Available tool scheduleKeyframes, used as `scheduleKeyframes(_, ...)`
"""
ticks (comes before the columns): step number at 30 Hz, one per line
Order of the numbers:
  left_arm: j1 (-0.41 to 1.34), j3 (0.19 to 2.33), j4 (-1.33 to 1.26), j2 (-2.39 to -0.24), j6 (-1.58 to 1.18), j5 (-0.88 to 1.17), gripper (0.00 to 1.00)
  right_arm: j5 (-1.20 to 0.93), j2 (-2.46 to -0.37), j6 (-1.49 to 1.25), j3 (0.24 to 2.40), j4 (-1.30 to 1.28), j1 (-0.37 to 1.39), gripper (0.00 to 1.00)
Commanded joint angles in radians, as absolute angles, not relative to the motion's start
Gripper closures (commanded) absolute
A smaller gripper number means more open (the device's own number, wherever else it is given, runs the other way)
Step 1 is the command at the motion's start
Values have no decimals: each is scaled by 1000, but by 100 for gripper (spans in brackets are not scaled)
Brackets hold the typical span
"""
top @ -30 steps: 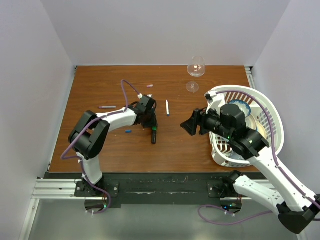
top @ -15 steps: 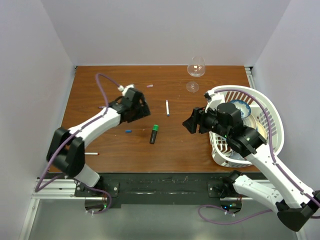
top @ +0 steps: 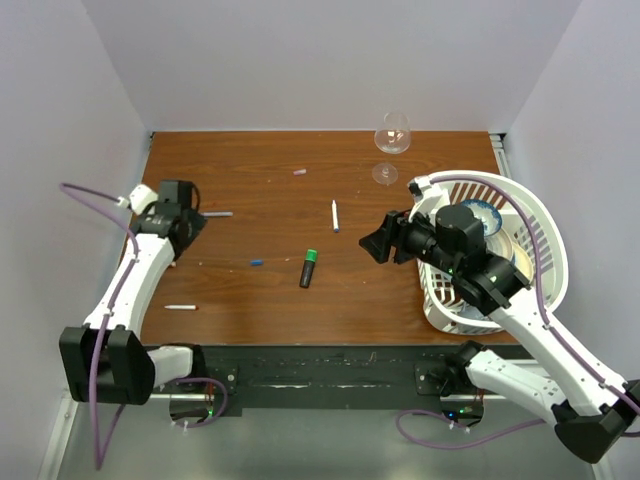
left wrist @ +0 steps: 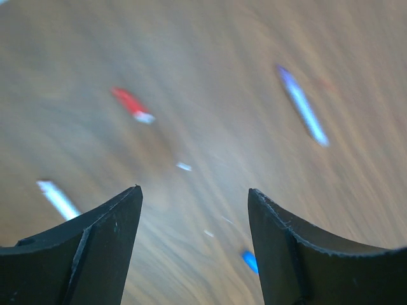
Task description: Insert the pens into the pen caps
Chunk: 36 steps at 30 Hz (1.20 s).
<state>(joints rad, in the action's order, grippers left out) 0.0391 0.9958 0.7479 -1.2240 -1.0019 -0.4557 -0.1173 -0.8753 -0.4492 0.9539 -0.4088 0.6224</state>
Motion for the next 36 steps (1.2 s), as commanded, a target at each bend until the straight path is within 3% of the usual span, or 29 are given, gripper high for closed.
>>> scheduleKeyframes(1, -76, 965, 841, -1198, -985, -543, 28, -172, -851, -477, 925, -311, 626, 39)
scheduleKeyframes(8, -130, 911, 807, -1218, -1020, -516, 28, -86, -830, -440, 946, -325, 689, 40)
scheduleKeyframes(16, -129, 934, 672, -1351, -1037, -279, 34, 96, -939, -436, 997, -362, 700, 45)
scheduleKeyframes(26, -126, 829, 555, -1236, -845, -207, 35, 303, -1414, -445, 1253, -417, 701, 50)
scheduleKeyframes(36, -124, 655, 387, -1126, -602, 63, 35, 383, -1885, -450, 1506, -388, 683, 57)
